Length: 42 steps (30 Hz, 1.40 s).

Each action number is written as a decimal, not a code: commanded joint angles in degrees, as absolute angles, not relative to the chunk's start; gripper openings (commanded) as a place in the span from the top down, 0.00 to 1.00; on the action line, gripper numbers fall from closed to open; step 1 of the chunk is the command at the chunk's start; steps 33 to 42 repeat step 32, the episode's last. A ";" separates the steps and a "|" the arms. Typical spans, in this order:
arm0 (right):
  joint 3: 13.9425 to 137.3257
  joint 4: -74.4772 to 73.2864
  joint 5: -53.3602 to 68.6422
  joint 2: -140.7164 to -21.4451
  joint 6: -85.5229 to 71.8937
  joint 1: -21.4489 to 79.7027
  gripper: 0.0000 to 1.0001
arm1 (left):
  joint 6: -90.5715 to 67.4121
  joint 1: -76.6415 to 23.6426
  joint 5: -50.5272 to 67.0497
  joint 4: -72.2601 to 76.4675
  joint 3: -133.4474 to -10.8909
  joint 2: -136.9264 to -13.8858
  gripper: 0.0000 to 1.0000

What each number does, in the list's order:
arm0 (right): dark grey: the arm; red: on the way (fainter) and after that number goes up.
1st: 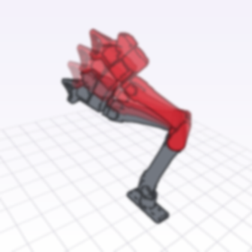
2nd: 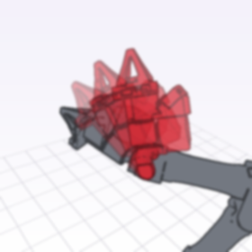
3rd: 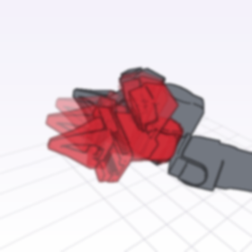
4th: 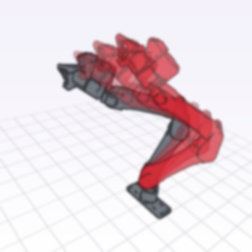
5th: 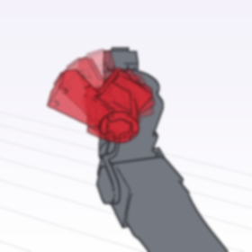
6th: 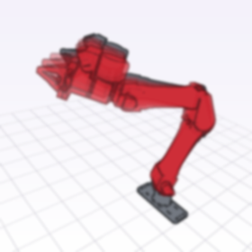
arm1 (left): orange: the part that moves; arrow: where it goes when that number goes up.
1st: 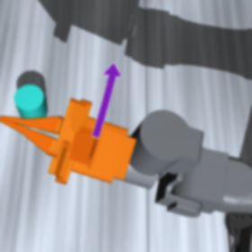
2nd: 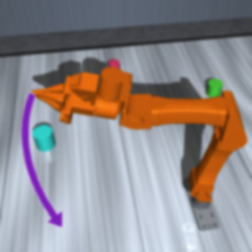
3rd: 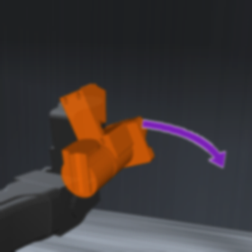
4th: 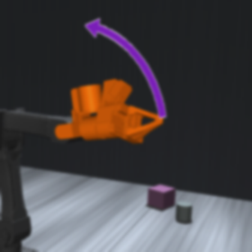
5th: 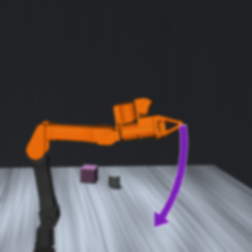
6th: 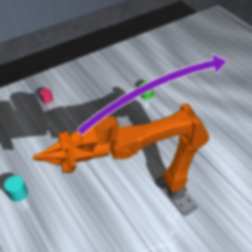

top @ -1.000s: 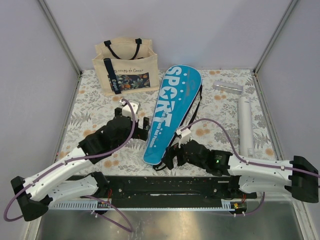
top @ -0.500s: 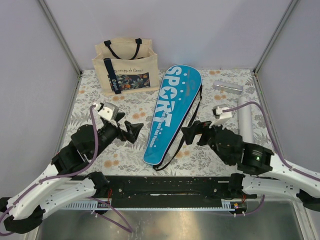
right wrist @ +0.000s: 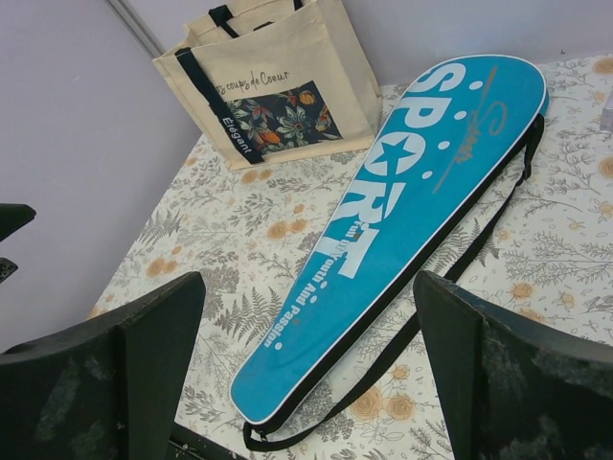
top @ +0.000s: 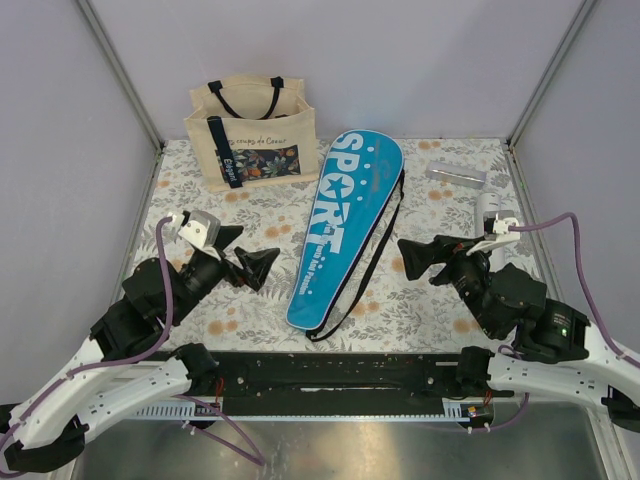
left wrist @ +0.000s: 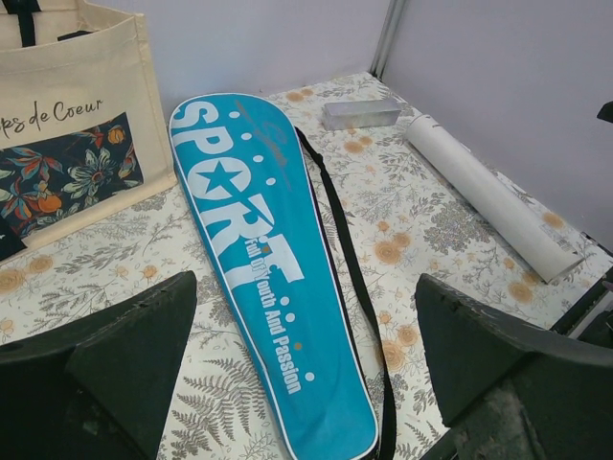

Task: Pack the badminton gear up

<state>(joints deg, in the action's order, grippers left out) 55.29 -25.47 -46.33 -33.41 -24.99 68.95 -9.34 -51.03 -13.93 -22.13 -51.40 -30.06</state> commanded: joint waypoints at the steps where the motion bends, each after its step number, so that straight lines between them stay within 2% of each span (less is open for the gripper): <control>1: 54.32 -24.26 -48.08 -32.08 -24.43 69.00 0.00 | -10.11 -50.89 -13.54 -18.99 -51.86 -29.80 0.01; 42: 51.33 -21.09 -43.95 -29.62 -22.06 69.00 0.00 | -8.79 -50.80 -16.08 -17.58 -53.09 -30.85 0.01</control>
